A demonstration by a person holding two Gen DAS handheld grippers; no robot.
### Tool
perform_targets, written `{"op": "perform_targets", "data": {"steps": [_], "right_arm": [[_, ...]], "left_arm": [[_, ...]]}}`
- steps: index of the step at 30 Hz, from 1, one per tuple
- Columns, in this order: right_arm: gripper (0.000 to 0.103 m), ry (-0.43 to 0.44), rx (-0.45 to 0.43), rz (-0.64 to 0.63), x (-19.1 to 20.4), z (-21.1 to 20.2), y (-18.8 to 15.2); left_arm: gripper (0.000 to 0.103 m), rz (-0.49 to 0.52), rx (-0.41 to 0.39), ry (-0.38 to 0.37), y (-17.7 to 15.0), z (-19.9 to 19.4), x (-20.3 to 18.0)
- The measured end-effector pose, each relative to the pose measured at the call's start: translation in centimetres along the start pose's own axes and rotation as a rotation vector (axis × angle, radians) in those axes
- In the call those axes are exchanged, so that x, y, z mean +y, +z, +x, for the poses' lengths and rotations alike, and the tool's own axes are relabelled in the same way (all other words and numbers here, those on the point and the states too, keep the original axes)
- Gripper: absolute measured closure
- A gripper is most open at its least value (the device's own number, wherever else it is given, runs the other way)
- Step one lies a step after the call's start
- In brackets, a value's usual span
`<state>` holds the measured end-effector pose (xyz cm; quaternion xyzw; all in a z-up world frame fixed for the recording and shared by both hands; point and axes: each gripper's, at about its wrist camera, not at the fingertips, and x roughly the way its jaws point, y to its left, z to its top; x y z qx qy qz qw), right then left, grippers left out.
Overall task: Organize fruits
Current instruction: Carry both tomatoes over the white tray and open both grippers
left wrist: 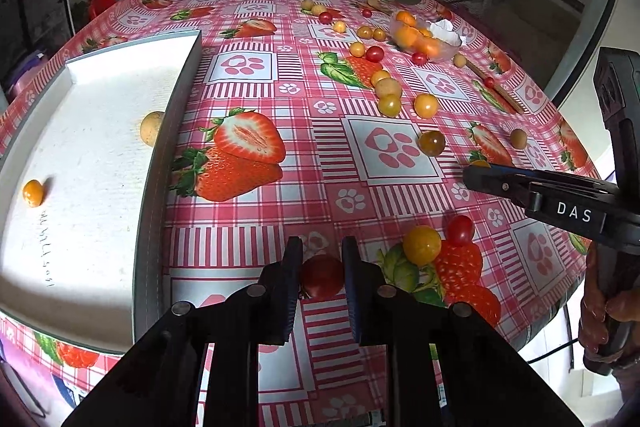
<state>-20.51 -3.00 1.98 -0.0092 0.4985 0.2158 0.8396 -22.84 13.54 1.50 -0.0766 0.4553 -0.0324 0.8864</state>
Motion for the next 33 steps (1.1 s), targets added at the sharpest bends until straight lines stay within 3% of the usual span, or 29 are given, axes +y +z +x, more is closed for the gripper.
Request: {"op": "perform_targets", "data": {"steps": [15,23,33], "right_arm": [[0.080,0.076,0.008,0.026,1.6,-1.2,0.9],[0.080,0.139,0.007,-0.031,5.9,-1.2,2.6],[0.080,0.237,0.045,-0.140,14.0,1.1,4.7]], "left_arm": [[0.081,-0.044,-0.098,0.017,0.9,-4.3,2.9],[0.081,-0.115,-0.144,0.102,0.7,-6.4,7.6],[0.081,-0.221,-0.156,0.239,-0.1,-7.3,14.8]]}}
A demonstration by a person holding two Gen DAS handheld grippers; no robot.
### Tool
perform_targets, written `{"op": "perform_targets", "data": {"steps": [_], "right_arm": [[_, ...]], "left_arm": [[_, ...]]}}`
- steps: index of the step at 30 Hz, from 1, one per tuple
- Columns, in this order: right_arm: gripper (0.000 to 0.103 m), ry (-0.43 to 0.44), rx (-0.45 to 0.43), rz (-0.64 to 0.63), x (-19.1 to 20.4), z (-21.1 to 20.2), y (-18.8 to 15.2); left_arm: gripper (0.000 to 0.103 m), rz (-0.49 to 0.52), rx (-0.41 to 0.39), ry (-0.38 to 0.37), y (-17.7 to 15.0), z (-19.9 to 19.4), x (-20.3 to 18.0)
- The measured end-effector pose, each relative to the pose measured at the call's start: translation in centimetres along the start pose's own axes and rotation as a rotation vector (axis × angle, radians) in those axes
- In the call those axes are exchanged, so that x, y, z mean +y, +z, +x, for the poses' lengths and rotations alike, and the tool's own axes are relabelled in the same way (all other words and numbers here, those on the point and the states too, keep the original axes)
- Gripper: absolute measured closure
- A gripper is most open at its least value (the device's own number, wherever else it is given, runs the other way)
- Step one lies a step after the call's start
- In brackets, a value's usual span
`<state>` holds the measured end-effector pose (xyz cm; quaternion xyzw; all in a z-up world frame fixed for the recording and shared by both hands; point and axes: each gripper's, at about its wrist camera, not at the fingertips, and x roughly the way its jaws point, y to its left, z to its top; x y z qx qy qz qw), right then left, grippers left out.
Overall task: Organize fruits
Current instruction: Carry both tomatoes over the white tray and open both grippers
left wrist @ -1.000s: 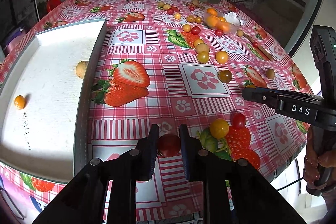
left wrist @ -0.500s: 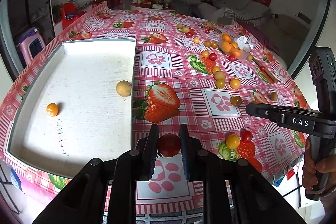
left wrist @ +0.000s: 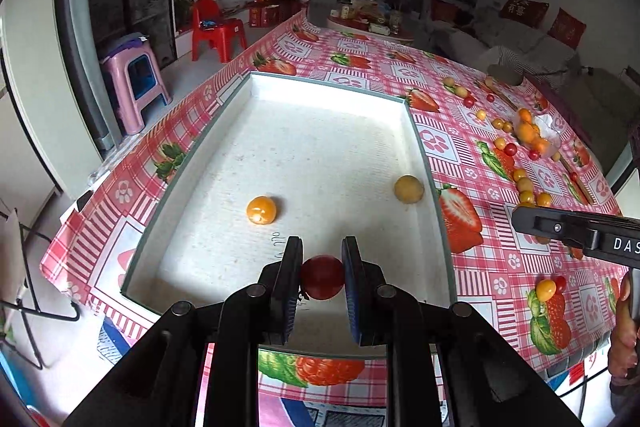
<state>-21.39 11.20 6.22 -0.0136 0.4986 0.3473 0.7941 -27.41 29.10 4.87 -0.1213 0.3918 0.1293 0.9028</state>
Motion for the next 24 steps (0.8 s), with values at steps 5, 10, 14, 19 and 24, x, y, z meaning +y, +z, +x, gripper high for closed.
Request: {"op": "perform_targets", "data": {"steps": [5,10,14,19,24], "right_arm": [[0.080,0.034,0.045,-0.053,3.4,2.8,1.2],[0.080,0.042,0.092,-0.112,6.4,5.8,2.1],[0.080,0.031,0.127,-0.143,7.6,8.0,2.5],[0.080,0.022,0.166,-0.155,8.1,10.3,2.9],[0.080,0.006,0.179,-0.169,8.3,11.5,3.0]], "left_arm": [[0.081,-0.022,0.034,0.048,-0.2,1.8,2.2],[0.081,-0.020,0.053,0.075,-0.1,3.2,3.2],[0.081,-0.011,0.067,0.086,-0.1,3.8,3.3],[0.081,-0.005,0.076,0.089,-0.1,4.0,3.4],[0.081,0.021,0.080,0.109,0.0,4.2,3.1]]}}
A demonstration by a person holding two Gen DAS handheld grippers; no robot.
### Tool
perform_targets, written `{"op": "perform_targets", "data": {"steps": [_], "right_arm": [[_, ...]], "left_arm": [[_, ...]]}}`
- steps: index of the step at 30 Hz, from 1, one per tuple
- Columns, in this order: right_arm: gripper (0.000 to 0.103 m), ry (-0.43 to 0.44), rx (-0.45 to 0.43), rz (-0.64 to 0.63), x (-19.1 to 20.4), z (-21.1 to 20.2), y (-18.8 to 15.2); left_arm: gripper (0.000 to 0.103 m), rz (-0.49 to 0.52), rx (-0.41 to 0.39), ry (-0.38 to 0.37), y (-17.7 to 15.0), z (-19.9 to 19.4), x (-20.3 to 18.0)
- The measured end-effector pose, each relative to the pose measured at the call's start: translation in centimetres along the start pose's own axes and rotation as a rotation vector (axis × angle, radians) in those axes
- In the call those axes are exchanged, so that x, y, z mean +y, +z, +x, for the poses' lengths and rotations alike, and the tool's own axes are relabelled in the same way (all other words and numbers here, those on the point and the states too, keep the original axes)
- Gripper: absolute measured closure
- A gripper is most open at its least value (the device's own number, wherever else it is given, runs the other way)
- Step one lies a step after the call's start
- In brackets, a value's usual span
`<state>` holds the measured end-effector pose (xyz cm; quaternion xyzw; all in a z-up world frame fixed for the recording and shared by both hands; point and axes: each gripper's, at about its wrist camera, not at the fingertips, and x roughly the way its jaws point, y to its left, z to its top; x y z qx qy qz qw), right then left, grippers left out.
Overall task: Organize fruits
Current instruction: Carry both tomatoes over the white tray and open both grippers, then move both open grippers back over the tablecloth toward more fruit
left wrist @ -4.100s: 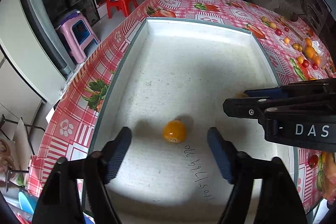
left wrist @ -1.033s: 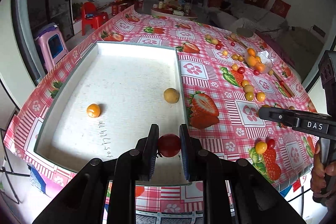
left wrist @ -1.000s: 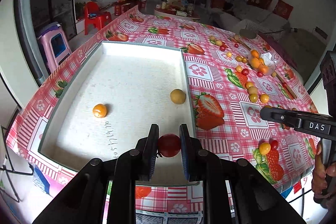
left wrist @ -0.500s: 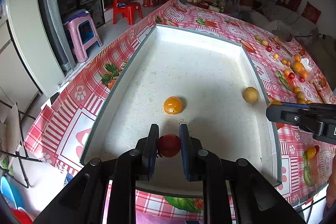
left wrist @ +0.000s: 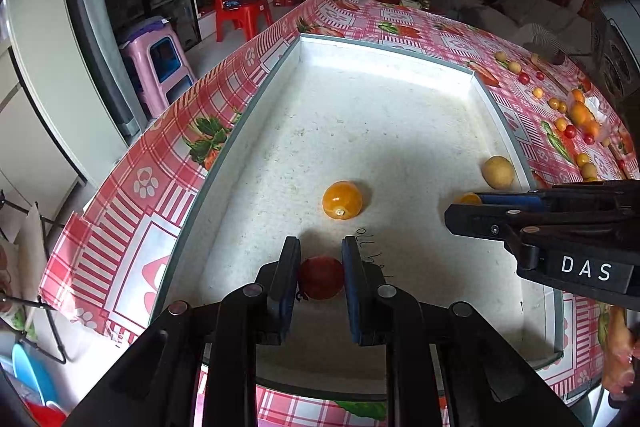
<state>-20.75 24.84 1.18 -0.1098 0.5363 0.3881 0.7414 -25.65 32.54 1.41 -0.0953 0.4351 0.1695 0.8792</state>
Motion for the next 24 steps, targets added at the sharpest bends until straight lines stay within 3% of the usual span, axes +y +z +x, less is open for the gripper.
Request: {"op": "perform_targets", "data": {"steps": [3,6,8,13,15,24], "right_arm": [[0.079,-0.008,0.001,-0.011,0.2,0.1,0.2],[0.075,0.010,0.005,-0.001,0.0,0.1,0.4],[0.066,0.024,0.005,0.014,-0.2,-0.1,0.4],[0.028,0.053,-0.034,0.044,-0.5,-1.5,0.5],[0.024,0.075,-0.061,0.059,-0.7,-2.6,0.4],[0.023,0.061,-0.145,0.171,-5.2,-7.5,-2.2]], "left_arm": [[0.077,0.014,0.003,0.014,0.0,0.1,-0.2],[0.033,0.004,-0.004,0.019,0.0,-0.1,-0.2],[0.033,0.006,-0.021,0.021,0.0,-0.4,-0.2],[0.033,-0.009,-0.007,0.012,0.0,-0.6,0.0],[0.033,-0.010,-0.007,0.008,0.0,-1.0,-0.2],[0.033,0.072,-0.050,-0.026,0.7,-3.7,-3.9]]}}
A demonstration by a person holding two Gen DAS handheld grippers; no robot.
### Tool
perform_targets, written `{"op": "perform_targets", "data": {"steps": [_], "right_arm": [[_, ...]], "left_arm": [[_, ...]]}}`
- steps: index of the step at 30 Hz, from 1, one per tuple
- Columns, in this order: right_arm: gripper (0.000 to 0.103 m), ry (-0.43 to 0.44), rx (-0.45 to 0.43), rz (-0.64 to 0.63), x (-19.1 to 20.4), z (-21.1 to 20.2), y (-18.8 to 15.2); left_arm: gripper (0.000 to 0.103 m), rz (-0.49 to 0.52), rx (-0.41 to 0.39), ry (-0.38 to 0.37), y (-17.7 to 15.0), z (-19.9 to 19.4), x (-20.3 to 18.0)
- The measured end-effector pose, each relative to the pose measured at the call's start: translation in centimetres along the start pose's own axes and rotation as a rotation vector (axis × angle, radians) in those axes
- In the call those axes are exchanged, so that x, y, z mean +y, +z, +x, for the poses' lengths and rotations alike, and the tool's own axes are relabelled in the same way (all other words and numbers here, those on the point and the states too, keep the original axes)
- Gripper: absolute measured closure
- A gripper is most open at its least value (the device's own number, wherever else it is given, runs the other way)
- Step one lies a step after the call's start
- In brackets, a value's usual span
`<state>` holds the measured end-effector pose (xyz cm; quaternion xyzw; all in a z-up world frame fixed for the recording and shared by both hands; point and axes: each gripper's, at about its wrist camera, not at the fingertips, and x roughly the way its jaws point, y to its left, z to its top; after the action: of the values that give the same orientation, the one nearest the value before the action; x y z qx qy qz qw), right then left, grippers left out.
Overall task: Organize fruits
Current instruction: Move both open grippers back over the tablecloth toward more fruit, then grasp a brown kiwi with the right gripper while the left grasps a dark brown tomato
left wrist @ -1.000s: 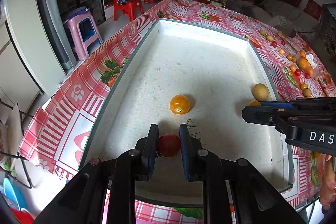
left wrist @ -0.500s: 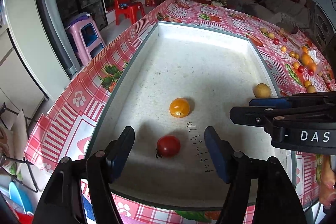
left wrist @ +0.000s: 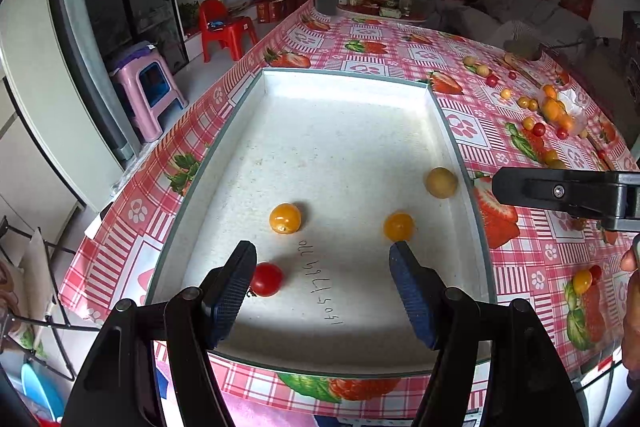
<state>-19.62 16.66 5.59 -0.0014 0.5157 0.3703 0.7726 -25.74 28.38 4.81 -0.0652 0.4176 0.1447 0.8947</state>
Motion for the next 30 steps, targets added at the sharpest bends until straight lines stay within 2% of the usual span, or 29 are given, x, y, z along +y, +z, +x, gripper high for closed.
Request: {"op": "perform_targets", "data": {"steps": [7,16,25,30], "right_arm": [[0.023,-0.110,-0.043,0.126,-7.2,-4.7,-3.4],[0.023,-0.290,-0.116,0.328,-17.1,-11.4,-8.8],[0.023,-0.445,-0.129,0.362,-22.1,-14.2,-12.4],[0.023,-0.484,-0.126,0.369,-23.9,-14.6,-13.2]], "left_arm": [[0.033,0.115,-0.001,-0.095,0.5,-1.0,-6.3],[0.033,0.271,0.051,-0.220,-0.1,-0.2,-16.7],[0.033,0.342,0.093,-0.257,0.1,1.3,-23.5],[0.033,0.342,0.121,-0.250,0.5,3.0,-25.5]]}}
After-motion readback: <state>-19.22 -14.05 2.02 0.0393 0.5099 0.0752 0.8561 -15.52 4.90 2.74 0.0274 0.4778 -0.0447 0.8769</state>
